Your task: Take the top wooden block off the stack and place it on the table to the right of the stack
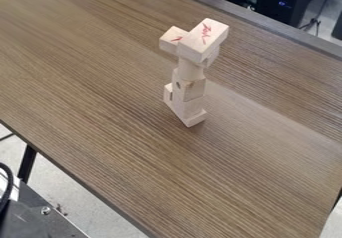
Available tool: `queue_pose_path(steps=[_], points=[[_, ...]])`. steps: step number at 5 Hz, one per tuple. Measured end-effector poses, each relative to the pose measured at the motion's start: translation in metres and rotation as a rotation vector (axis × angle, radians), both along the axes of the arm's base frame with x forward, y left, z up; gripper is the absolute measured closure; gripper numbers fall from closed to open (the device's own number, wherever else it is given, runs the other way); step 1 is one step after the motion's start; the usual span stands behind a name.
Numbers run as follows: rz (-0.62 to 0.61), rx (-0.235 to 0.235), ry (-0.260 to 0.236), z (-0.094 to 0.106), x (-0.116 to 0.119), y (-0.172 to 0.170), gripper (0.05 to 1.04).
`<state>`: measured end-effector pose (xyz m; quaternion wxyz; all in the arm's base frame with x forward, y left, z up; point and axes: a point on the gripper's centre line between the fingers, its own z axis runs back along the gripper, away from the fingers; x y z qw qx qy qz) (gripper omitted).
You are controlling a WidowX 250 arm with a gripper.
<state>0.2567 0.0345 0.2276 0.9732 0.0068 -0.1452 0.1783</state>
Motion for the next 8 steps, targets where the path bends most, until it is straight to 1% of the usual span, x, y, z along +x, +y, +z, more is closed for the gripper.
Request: queue_pose_path(steps=[1,2,3,4,5,6,7,8], points=[[-0.002,-0.003,0.024,-0.007,-0.001,-0.001,0.083],[-0.055,-0.005,0.07,-0.016,0.003,-0.005,0.083],[-0.087,-0.035,0.062,-0.015,0.004,-0.011,0.083],[-0.106,-0.052,0.039,-0.01,0.008,-0.015,0.083],[-0.168,-0.103,0.04,-0.008,0.007,-0.025,0.083],[-0.227,-0.073,0.051,-0.005,0.011,-0.035,0.083],[-0.262,-0.035,0.131,-0.017,0.017,-0.043,0.083],[-0.266,-0.022,0.165,-0.022,0.017,-0.046,0.083]])
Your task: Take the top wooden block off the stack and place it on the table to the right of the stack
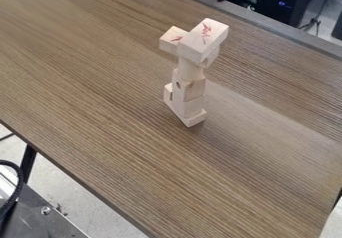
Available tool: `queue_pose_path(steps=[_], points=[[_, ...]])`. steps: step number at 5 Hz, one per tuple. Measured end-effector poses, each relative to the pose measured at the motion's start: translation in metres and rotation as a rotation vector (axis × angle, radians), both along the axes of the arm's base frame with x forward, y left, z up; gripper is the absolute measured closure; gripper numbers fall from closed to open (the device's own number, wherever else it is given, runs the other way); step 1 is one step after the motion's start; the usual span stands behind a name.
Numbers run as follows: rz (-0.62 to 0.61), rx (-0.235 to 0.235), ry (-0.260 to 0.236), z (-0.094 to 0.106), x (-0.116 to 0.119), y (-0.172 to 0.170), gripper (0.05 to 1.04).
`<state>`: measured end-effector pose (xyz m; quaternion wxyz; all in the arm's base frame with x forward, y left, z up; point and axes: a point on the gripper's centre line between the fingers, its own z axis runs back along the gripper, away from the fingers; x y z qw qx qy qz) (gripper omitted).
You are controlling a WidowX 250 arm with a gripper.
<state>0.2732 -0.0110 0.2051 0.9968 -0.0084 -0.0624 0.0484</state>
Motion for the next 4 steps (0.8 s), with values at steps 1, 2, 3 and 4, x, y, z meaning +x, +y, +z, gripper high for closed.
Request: queue_pose_path(steps=[1,2,3,4], points=[[0.012,0.003,0.026,-0.007,0.002,0.0,0.083],[0.02,0.001,0.038,-0.013,0.005,0.0,0.083],[0.018,0.001,0.075,-0.023,0.008,0.0,0.083],[0.013,-0.003,0.1,-0.029,0.009,-0.001,0.083]])
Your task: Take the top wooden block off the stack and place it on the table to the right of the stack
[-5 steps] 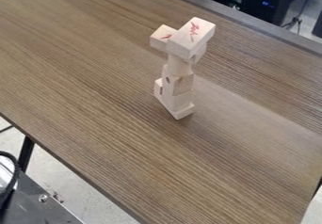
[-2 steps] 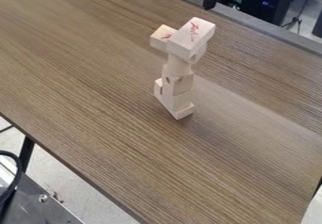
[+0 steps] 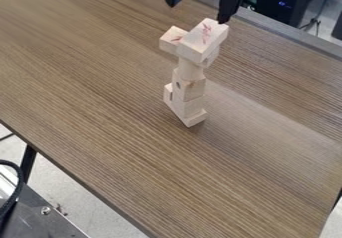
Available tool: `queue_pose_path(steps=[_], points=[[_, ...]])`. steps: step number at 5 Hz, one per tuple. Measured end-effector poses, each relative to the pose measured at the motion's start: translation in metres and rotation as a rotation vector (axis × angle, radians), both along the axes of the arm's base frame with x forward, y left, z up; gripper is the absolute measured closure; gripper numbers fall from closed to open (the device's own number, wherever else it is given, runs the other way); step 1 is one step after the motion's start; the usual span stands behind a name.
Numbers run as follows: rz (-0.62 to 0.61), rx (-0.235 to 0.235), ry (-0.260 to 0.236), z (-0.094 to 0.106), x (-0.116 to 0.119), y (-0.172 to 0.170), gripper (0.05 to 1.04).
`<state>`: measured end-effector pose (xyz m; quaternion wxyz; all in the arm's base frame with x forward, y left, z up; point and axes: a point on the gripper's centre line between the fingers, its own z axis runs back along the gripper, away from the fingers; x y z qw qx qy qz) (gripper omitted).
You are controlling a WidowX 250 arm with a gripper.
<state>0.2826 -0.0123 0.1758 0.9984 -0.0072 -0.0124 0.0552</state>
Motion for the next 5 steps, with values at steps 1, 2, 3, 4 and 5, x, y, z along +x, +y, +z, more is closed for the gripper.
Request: queue_pose_path(steps=[1,2,3,4,5], points=[[0.0,0.002,0.017,-0.005,0.001,0.0,0.083],[0.008,0.0,0.017,-0.005,0.001,-0.001,0.083],[0.001,-0.003,0.03,-0.01,0.0,-0.005,0.083],[-0.008,-0.004,0.042,-0.014,-0.002,-0.008,0.083],[-0.005,-0.011,0.076,-0.025,-0.004,-0.01,0.083]])
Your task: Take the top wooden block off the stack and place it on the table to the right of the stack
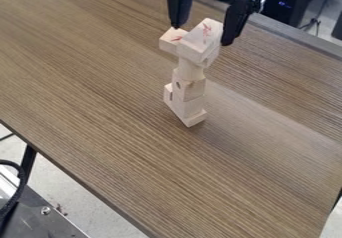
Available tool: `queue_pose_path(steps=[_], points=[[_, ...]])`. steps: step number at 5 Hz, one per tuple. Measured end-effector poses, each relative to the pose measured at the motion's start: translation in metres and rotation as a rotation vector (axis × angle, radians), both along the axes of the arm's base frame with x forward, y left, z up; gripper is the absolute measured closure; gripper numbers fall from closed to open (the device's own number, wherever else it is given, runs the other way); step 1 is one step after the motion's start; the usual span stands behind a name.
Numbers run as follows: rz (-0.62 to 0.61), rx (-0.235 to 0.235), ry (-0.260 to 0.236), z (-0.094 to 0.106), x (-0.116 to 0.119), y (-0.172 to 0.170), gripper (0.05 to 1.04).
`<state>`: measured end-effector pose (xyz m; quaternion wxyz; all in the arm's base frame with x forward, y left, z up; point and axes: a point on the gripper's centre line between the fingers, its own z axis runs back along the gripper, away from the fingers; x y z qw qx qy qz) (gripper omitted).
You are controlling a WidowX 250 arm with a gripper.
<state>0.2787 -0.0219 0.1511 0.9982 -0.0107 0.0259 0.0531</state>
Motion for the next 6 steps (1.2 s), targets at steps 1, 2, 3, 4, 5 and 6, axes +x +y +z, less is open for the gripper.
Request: queue_pose_path(steps=[1,2,3,4,5,6], points=[[0.005,-0.001,0.0,-0.002,0.0004,0.0002,0.083],[0.012,-0.009,-0.007,-0.0043,0.001,-0.0011,0.124],[0.017,-0.009,-0.018,-0.0043,0.0028,0.0002,0.406],[0.028,-0.009,-0.024,-0.005,0.0033,0.001,0.584],[0.043,-0.009,-0.028,-0.0044,-0.0001,0.0029,0.584],[0.061,-0.001,-0.057,0.0047,-0.0026,0.0043,0.584]])
